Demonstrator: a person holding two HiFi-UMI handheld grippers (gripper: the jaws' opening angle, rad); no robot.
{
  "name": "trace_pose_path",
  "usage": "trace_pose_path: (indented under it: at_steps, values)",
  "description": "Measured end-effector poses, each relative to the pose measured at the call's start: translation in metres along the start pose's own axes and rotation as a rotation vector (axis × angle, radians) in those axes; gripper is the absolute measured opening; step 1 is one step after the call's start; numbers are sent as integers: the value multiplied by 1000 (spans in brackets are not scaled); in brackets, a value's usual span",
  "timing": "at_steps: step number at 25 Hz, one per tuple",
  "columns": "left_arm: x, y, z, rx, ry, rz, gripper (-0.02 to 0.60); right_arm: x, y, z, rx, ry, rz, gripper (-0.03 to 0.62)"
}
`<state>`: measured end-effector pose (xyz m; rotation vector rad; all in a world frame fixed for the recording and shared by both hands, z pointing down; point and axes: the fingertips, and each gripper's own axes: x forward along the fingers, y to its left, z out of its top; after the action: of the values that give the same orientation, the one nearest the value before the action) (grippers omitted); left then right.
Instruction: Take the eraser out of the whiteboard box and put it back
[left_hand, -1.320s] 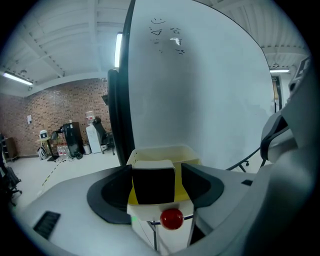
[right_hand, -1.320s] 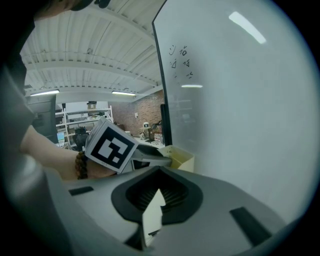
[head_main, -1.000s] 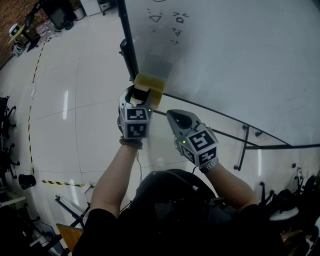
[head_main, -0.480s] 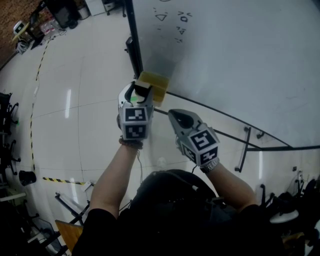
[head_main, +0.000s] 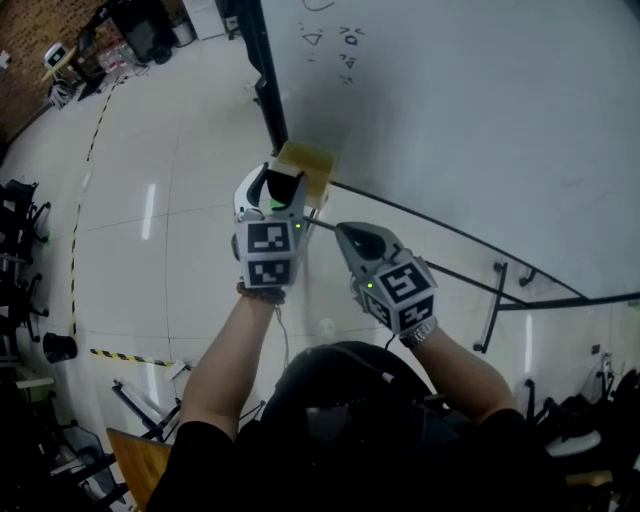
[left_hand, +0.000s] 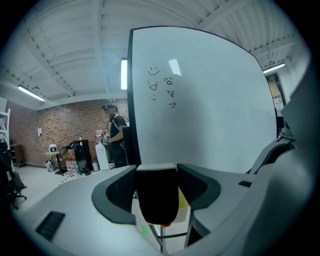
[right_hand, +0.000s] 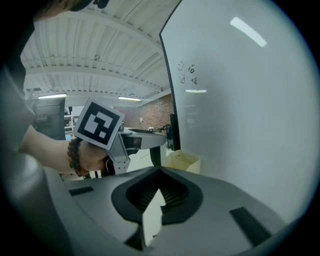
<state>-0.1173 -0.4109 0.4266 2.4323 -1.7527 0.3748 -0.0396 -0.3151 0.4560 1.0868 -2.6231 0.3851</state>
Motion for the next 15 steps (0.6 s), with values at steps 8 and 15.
trace_pose_path:
  at_steps: [8, 15]
  values:
    - [-38, -20, -3, 31, -2, 50, 236, -36, 13, -7, -18, -12, 46, 14]
    - [-69, -51, -8, 26, 1, 77, 236, -72, 18, -20, -19, -21, 74, 14]
